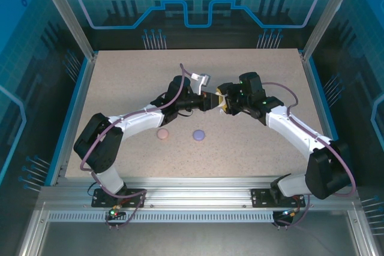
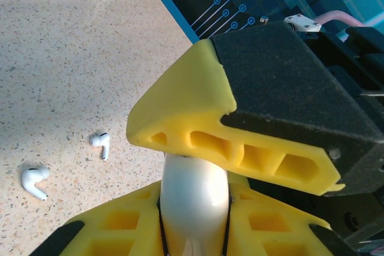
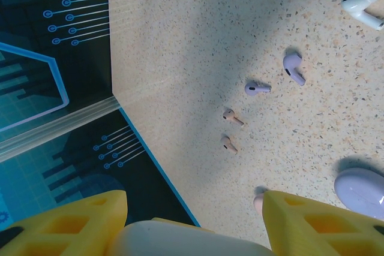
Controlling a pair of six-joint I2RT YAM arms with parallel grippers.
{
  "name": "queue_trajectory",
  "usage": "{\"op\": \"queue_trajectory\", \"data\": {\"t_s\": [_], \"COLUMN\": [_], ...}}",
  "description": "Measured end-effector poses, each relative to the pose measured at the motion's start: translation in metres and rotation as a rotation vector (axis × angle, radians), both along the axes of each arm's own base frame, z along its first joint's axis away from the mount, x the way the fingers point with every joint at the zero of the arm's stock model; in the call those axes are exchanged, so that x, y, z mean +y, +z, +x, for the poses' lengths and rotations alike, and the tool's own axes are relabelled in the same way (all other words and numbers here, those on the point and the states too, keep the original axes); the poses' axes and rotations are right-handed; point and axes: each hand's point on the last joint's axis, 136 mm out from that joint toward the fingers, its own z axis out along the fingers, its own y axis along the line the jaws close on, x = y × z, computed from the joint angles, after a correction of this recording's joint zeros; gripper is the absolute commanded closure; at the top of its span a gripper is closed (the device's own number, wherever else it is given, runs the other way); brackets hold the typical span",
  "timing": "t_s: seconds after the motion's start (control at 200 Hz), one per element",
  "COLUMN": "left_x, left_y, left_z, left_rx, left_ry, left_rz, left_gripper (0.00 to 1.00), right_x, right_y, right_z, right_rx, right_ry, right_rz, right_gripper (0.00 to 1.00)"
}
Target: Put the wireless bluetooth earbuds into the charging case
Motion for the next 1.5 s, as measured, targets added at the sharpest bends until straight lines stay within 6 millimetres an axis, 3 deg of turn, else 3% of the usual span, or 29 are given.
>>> {"op": "queue_trajectory", "data": {"t_s": [0.1, 0.215, 0.255, 0.34, 0.435, 0.58, 0.675, 0.765, 0.98, 1.095, 1.316, 1.501], "left_x": [0.000, 0.000, 0.000, 0.001, 0.003, 0.010, 0.016, 0.017, 0.010, 0.009, 0.008, 0.007], "left_y": [0.000, 0.000, 0.000, -0.001, -0.001, -0.001, 0.000, -0.001, 0.011, 0.014, 0.014, 0.016], "left_z": [0.000, 0.000, 0.000, 0.001, 0.002, 0.006, 0.008, 0.006, -0.003, -0.005, -0.007, -0.007], "left_rx": [-0.001, 0.000, 0.001, 0.003, 0.005, 0.030, 0.049, 0.069, 0.083, 0.084, 0.094, 0.095], "left_ry": [0.000, 0.000, -0.001, 0.002, 0.003, 0.003, -0.008, -0.027, -0.096, -0.112, -0.129, -0.132], "left_rz": [0.000, 0.000, 0.000, 0.001, 0.000, -0.013, -0.023, -0.024, -0.044, -0.050, -0.052, -0.053], "left_gripper": [0.92, 1.00, 1.00, 1.00, 1.00, 1.00, 1.00, 1.00, 1.00, 1.00, 1.00, 1.00], "right_x": [0.000, 0.000, -0.002, -0.012, -0.037, -0.088, -0.102, -0.092, -0.058, -0.039, -0.026, -0.024], "right_y": [0.000, 0.000, 0.001, 0.003, 0.011, 0.046, 0.062, 0.062, 0.027, 0.027, 0.029, 0.011], "right_z": [0.000, 0.000, 0.002, 0.007, 0.013, 0.014, 0.009, 0.000, -0.028, -0.039, -0.042, -0.036], "right_rx": [-0.001, -0.001, -0.007, -0.030, -0.070, -0.239, -0.393, -0.525, -0.638, -0.694, -0.747, -0.700], "right_ry": [0.000, 0.004, 0.007, 0.011, -0.005, 0.004, 0.089, 0.236, 0.502, 0.598, 0.653, 0.661], "right_rz": [0.001, 0.006, 0.006, -0.007, -0.037, -0.128, -0.197, -0.250, -0.250, -0.250, -0.263, -0.270], "right_gripper": [0.51, 0.17, 0.11, 0.08, 0.08, 0.08, 0.08, 0.09, 0.12, 0.13, 0.16, 0.20]}}
